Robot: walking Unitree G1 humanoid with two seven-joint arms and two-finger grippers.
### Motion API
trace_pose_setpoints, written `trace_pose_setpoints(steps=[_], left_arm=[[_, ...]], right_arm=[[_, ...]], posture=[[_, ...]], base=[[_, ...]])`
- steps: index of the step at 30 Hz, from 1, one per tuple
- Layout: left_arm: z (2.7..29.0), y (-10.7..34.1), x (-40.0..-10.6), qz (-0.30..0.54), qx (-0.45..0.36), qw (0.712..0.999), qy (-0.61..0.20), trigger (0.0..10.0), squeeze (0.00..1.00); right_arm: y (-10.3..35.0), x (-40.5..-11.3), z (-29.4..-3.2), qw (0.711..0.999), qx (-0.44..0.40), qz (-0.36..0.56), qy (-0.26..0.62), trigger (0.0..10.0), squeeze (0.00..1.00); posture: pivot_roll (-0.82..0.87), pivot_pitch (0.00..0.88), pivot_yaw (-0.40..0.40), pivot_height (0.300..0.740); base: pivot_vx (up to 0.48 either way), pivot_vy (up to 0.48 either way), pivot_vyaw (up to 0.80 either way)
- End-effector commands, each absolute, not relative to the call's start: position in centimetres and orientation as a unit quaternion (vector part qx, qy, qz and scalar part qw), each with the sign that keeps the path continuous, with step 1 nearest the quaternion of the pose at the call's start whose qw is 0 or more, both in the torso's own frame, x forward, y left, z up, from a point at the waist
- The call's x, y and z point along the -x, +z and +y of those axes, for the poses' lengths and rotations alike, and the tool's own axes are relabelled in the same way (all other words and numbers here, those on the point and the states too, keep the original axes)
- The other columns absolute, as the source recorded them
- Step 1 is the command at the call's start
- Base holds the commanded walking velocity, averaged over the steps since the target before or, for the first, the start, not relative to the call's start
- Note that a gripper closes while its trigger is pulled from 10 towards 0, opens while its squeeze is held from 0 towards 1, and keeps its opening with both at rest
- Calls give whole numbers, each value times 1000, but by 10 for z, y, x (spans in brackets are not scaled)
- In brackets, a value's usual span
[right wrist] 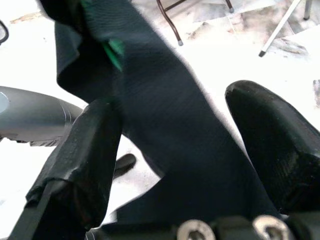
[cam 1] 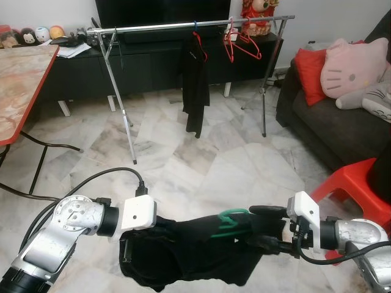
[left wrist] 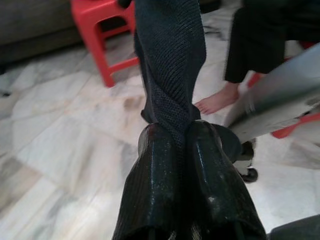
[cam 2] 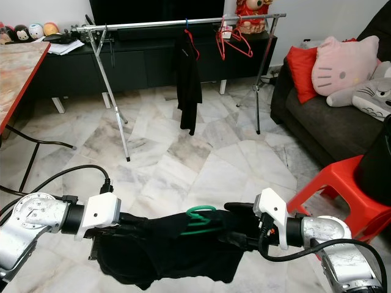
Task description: Hang hanger
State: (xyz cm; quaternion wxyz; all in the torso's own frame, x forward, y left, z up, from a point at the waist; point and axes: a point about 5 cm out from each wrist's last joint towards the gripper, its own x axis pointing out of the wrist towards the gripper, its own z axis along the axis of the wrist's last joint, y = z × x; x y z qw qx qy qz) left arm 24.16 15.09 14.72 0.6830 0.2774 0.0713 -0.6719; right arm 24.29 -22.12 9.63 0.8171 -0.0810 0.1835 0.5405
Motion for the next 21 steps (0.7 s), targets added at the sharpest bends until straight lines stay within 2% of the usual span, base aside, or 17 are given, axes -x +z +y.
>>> trace_pose_setpoints(steps=[1,5,12,13,15,16,17,21], left_arm=[[143,158,-239,44,-285,661,-693,10000,0],[140,161,-240,37,-286,657,-696,10000,0],[135,165,-241,25,-283,651,-703,10000,0],[134,167,-242,18,-282,653,-702,10000,0],[132,169,-244,11,-281,655,-701,10000,0],[131,170,-245,8,-280,657,-700,10000,0],[129,171,-246,4,-280,658,-700,10000,0],[128,173,-248,-2,-279,659,-698,10000,0]], right_arm=[[101,-246,-222,810,96,180,550,10000,0],[99,-247,-223,807,105,187,550,10000,0],[86,-236,-219,779,87,213,584,10000,0],[84,-233,-217,772,81,218,591,9373,0],[82,-230,-216,768,78,222,596,4431,0],[80,-230,-216,768,78,224,595,4000,0],[79,-231,-216,770,78,224,592,0,0],[79,-233,-215,775,72,221,588,0,0]], posture=[[-19,0,-45,740],[-19,0,-45,740],[-18,0,-43,740],[-17,0,-43,740],[-17,0,-43,740],[-17,0,-43,740],[-17,0,-43,740],[-17,0,-41,740]], base=[[0,0,0],[0,0,0],[0,0,0],[0,0,0],[0,0,0],[0,0,0],[0,0,0],[0,0,0]])
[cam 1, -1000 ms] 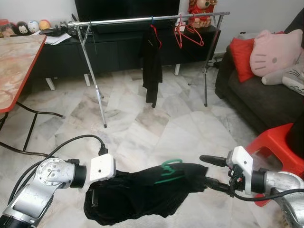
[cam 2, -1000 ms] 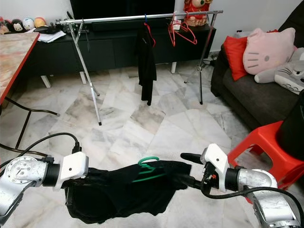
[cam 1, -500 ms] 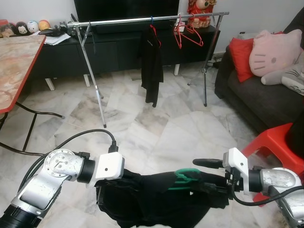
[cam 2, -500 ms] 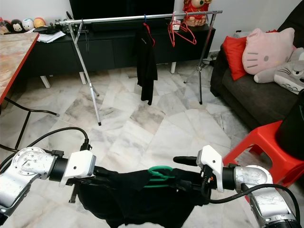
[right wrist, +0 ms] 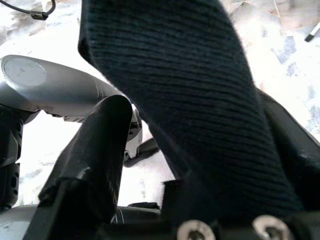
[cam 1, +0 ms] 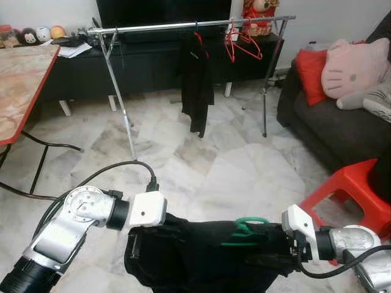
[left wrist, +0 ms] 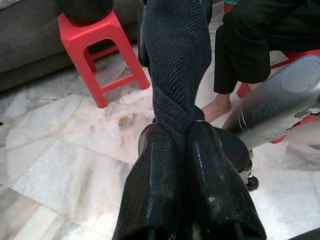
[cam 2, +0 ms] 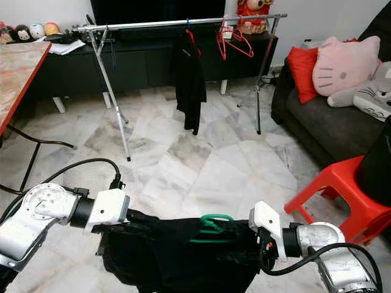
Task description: Hang hanger
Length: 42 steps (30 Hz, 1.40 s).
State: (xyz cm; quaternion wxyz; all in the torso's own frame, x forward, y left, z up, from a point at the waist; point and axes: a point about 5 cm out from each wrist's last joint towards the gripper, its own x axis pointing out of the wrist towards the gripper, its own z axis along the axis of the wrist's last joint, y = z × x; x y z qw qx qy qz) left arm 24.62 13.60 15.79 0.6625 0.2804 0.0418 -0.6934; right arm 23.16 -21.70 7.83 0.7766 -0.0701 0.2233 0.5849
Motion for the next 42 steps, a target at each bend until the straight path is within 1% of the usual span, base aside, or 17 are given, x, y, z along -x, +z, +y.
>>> trace_pose_setpoints(steps=[1,21,24,25,28,30,31,32,33,37,38,42], left_arm=[[128,173,-248,-3,-279,659,-698,10000,0],[128,176,-251,-9,-278,666,-692,10000,0],[127,176,-253,-15,-279,674,-684,10000,0],[126,177,-255,-17,-278,681,-677,10000,0],[124,177,-262,-21,-259,713,-651,10000,0],[124,176,-262,-10,-246,716,-654,10000,0],[125,176,-262,5,-234,720,-654,10000,1000],[127,176,-263,16,-227,726,-649,10000,1000],[127,176,-263,16,-227,726,-649,10000,1000],[128,178,-266,9,-237,737,-633,10000,1000],[129,178,-268,10,-237,746,-622,10000,1000],[129,180,-270,3,-238,758,-608,10000,1000]], right_arm=[[80,-235,-215,777,73,218,586,0,0],[81,-239,-213,787,75,207,576,0,0],[81,-241,-213,791,76,205,571,0,0],[82,-242,-212,794,76,203,569,0,0],[80,-244,-211,801,74,199,559,0,0],[80,-244,-210,801,74,199,560,0,0],[80,-244,-209,802,73,198,559,0,0],[79,-245,-208,804,73,195,557,0,0],[79,-245,-208,804,73,195,557,0,0],[80,-250,-209,820,73,186,537,0,0],[80,-252,-209,826,74,183,529,0,0],[78,-254,-208,831,74,182,520,0,0]], posture=[[-17,0,-41,740],[-15,0,-40,740],[-16,0,-41,740],[-16,0,-41,740],[-15,0,-41,740],[-15,0,-41,740],[-12,0,-38,740],[-12,0,-38,740],[-12,0,-38,740],[-10,0,-37,740],[-11,0,-36,740],[-11,0,-36,740]], base=[[0,0,0],[0,0,0],[0,0,0],[0,0,0],[0,0,0],[0,0,0],[0,0,0],[0,0,0],[0,0,0],[0,0,0],[0,0,0],[0,0,0]])
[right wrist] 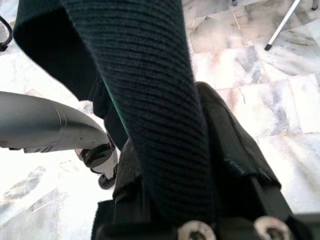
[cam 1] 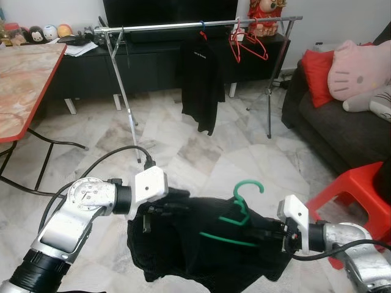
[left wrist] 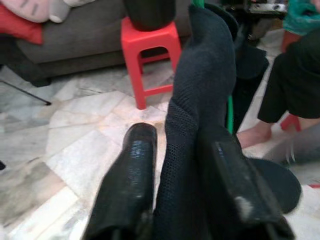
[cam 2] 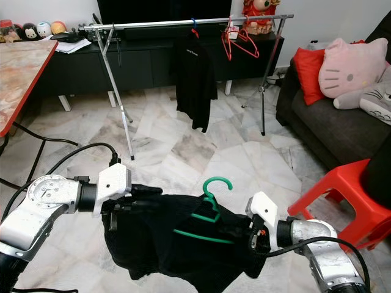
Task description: Hang hanger
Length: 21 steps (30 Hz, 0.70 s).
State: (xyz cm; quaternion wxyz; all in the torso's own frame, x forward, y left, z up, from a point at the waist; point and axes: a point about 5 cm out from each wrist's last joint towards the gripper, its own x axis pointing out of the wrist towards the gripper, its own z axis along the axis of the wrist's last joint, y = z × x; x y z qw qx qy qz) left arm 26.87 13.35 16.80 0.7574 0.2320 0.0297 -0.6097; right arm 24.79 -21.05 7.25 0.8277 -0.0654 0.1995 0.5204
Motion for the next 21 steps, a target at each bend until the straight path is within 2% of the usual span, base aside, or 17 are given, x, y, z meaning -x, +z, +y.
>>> trace_pose_setpoints(steps=[1,3,11,17,21], left_arm=[[129,181,-272,-3,-238,765,-599,10000,1000],[129,183,-275,-9,-242,776,-583,10000,1000],[127,179,-276,-9,-241,775,-584,10000,1000],[134,194,-281,-38,-248,800,-545,10000,1000],[129,195,-279,-56,-258,805,-531,10000,1000]], right_arm=[[78,-254,-207,832,72,181,519,0,0],[76,-253,-205,831,68,181,522,0,0],[76,-252,-203,828,65,180,527,0,0],[72,-261,-209,859,83,176,473,0,0],[69,-264,-206,867,78,181,458,0,0]], posture=[[-8,0,-37,740],[-4,0,-39,740],[-13,0,-42,740],[-11,0,-46,740],[-7,0,-48,740]], base=[[0,0,0],[0,0,0],[0,0,0],[0,0,0],[0,0,0]])
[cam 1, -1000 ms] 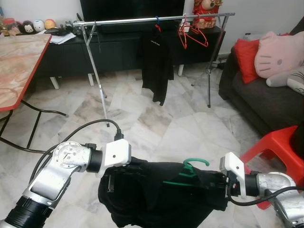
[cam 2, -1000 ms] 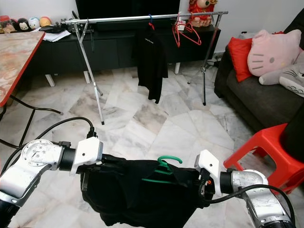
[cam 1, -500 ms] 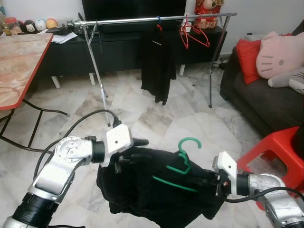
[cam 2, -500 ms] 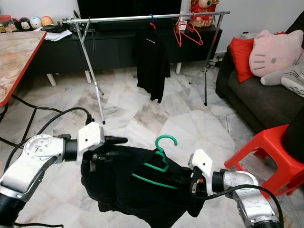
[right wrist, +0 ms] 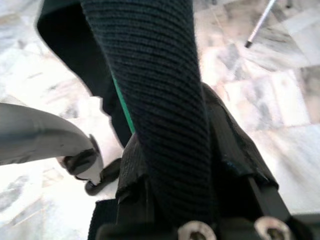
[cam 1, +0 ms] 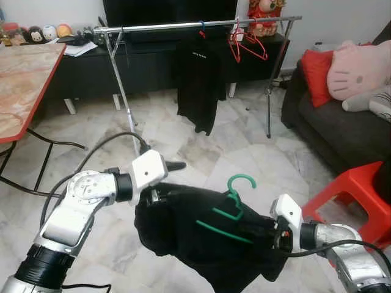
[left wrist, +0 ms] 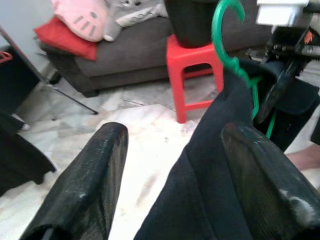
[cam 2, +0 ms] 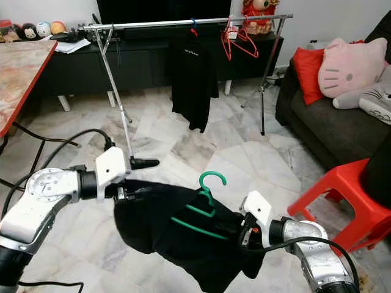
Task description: Hang hanger
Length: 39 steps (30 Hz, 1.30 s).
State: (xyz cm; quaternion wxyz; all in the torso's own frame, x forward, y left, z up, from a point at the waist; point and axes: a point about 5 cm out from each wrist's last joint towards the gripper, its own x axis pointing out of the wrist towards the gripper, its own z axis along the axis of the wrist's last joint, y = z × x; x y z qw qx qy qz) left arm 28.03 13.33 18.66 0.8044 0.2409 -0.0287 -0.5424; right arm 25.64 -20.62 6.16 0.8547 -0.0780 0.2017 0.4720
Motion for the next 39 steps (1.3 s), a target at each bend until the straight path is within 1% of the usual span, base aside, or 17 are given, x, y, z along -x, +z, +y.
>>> trace_pose_setpoints(steps=[1,2,3,4,5,6,8,9,10,17,18,19,23,25,28,33,39], left_arm=[[128,195,-278,-61,-263,806,-526,10000,1000],[121,190,-276,-71,-274,806,-520,10000,635],[116,188,-275,-77,-267,811,-514,10000,212],[113,187,-275,-82,-261,815,-510,10000,212],[108,184,-274,-86,-246,825,-502,10000,129],[107,184,-274,-86,-244,826,-500,10000,129],[100,179,-273,-91,-229,845,-474,10000,78],[100,179,-273,-91,-229,845,-474,10000,78],[97,173,-271,-83,-226,853,-463,10000,0],[95,161,-274,-76,-232,890,-384,10000,0],[95,161,-274,-76,-232,890,-384,10000,0],[96,162,-279,-80,-237,902,-351,10000,0],[91,161,-289,-89,-282,910,-290,10000,0],[87,163,-291,-91,-271,918,-273,10000,0],[77,163,-290,-102,-298,910,-270,10000,0],[75,159,-291,-97,-319,907,-256,10000,0],[65,153,-287,-108,-354,886,-277,10000,0]], right_arm=[[69,-265,-204,868,78,180,457,0,0],[69,-267,-200,872,70,178,450,0,0],[69,-269,-198,875,70,175,446,0,0],[69,-270,-197,877,71,173,444,0,0],[70,-273,-195,882,71,168,434,0,0],[70,-274,-195,884,70,167,431,0,0],[75,-281,-193,899,60,152,406,0,0],[75,-281,-193,899,60,152,406,0,0],[80,-285,-192,906,47,141,396,0,0],[92,-291,-179,906,49,117,405,0,0],[92,-291,-179,906,49,117,405,0,0],[95,-294,-177,907,51,113,402,0,0],[99,-300,-173,913,47,110,390,0,0],[100,-301,-171,914,45,108,388,0,0],[103,-301,-167,914,44,103,390,0,0],[104,-301,-165,914,41,102,389,0,0],[104,-303,-164,914,43,104,390,0,0]], posture=[[-7,0,-48,740],[-7,0,-48,740],[-3,0,-49,740],[-3,0,-49,740],[-5,0,-48,740],[-5,0,-48,740],[-4,0,-48,740],[-4,0,-48,740],[-4,0,-49,740],[0,0,-49,740],[0,0,-49,740],[1,0,-49,740],[-1,0,-51,740],[-7,0,-49,740],[-8,0,-48,740],[-9,0,-50,740],[-8,0,-51,740]], base=[[0,0,0],[0,0,0],[0,0,0],[0,0,0],[0,0,0],[0,0,0],[0,0,0],[0,0,0],[0,0,0],[0,0,0],[0,0,0],[0,0,0],[0,0,0],[0,0,0],[0,0,0],[0,0,0],[0,0,0]])
